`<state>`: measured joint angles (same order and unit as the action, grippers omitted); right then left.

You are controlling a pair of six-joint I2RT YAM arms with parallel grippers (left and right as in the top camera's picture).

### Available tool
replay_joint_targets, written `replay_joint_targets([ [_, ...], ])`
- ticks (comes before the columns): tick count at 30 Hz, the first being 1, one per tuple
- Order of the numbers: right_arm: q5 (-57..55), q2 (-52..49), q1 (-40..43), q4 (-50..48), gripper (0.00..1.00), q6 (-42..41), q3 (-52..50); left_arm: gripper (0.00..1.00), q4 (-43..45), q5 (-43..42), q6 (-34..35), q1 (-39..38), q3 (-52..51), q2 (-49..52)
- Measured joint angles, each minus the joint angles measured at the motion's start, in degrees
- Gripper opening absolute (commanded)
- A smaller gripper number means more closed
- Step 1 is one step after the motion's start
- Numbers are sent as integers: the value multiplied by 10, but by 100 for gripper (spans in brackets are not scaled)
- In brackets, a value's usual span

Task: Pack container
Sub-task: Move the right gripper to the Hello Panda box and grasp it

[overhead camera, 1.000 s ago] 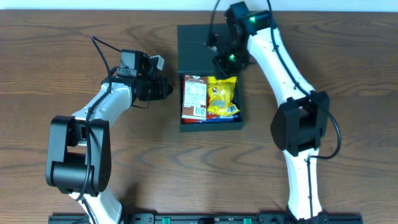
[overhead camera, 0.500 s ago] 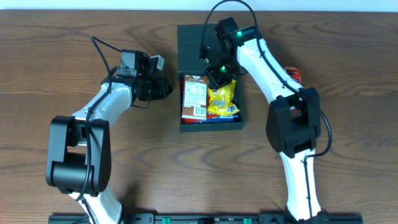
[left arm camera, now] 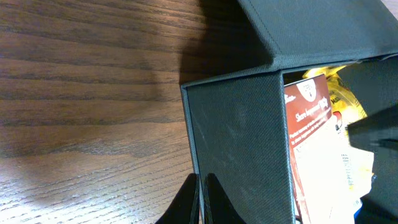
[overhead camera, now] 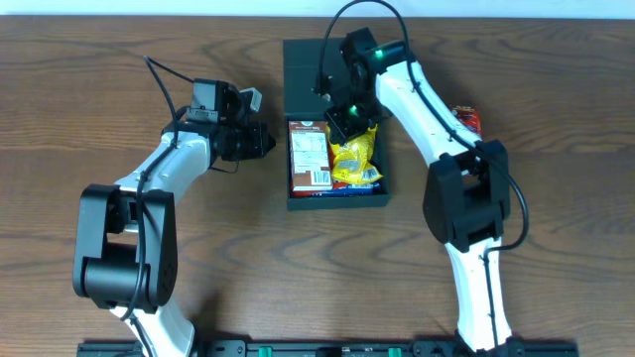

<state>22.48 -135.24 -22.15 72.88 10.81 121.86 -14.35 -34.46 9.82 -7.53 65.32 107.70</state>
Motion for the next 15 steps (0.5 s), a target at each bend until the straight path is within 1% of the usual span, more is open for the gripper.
replay_joint_targets([
  [2, -8, 1, 5, 15, 1, -1, 41, 6, 0, 0, 0, 0, 0, 0],
  [5, -65, 21, 24, 14, 2, -1, 94, 6, 0, 0, 0, 0, 0, 0],
  [8, -153, 61, 70, 34, 2, -5, 111, 6, 0, 0, 0, 0, 0, 0],
  [11, -202, 72, 130, 64, 1, -12, 105, 6, 0, 0, 0, 0, 0, 0],
  [12, -214, 71, 151, 69, 8, -14, 93, 6, 0, 0, 0, 0, 0, 0],
  [13, -224, 70, 169, 70, 18, -16, 77, 6, 0, 0, 0, 0, 0, 0],
  [15, -238, 67, 205, 56, 58, -19, 32, 6, 0, 3, 0, 0, 0, 0],
])
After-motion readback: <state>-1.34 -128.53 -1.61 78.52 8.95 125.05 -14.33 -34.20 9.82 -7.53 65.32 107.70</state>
